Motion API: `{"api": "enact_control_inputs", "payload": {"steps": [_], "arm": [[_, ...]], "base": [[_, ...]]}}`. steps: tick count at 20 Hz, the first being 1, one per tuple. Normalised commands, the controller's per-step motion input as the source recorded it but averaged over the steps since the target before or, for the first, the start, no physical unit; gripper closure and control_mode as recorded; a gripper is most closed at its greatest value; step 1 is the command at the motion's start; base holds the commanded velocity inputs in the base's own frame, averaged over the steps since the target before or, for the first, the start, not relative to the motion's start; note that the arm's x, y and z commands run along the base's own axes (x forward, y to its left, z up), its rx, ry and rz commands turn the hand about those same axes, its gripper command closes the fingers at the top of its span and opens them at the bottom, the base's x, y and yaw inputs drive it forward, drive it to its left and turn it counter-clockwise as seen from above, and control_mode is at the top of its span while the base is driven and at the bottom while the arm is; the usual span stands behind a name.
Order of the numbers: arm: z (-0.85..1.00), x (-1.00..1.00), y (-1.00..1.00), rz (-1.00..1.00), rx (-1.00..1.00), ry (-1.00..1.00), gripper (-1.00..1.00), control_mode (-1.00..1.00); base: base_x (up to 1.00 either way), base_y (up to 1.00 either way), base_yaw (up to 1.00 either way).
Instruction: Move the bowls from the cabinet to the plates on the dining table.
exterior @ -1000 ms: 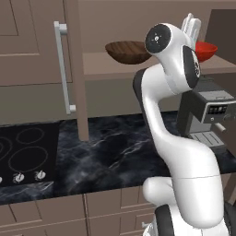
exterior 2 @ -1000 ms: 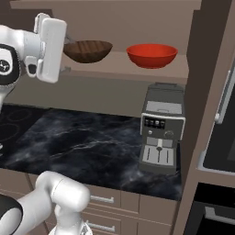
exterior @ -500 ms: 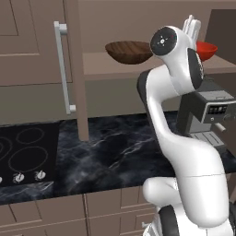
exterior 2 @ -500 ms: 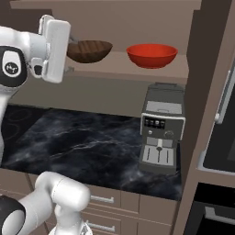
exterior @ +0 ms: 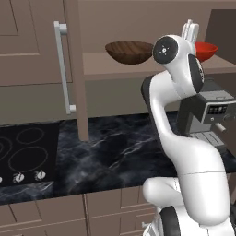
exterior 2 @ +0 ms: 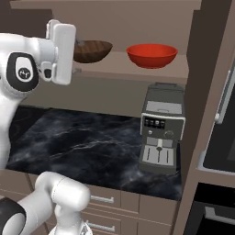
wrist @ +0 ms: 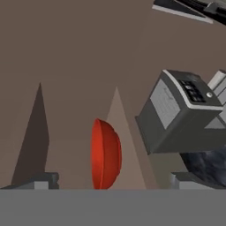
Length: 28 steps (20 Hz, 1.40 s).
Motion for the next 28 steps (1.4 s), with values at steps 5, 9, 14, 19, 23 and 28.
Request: {"api": "enact_control_inputs", "payload": {"steps": [5,9,14,19,23,28], "arm": [[0.00,0.49,-0.01,0.00,0.00,0.01,-1.00,-1.00],[0.00,0.49,0.00,-0.02,0.00,0.03,-1.00,-1.00],[0.00,0.42,0.00,-0.04,0.00,0.01,-1.00,-1.00],[0.00,0.37,-0.01,-0.07,0.00,0.00,-1.00,-1.00],[-0.03,0.34,-0.01,-0.12,0.00,0.03,-1.00,-1.00],[-0.12,0.30,-0.13,-0.15,0.03,0.08,-1.00,-1.00]], "base": [[0.00,0.00,0.00],[0.00,0.00,0.00],[0.00,0.00,0.00],[0.00,0.00,0.00],[0.00,0.00,0.00],[0.00,0.00,0.00]]}}
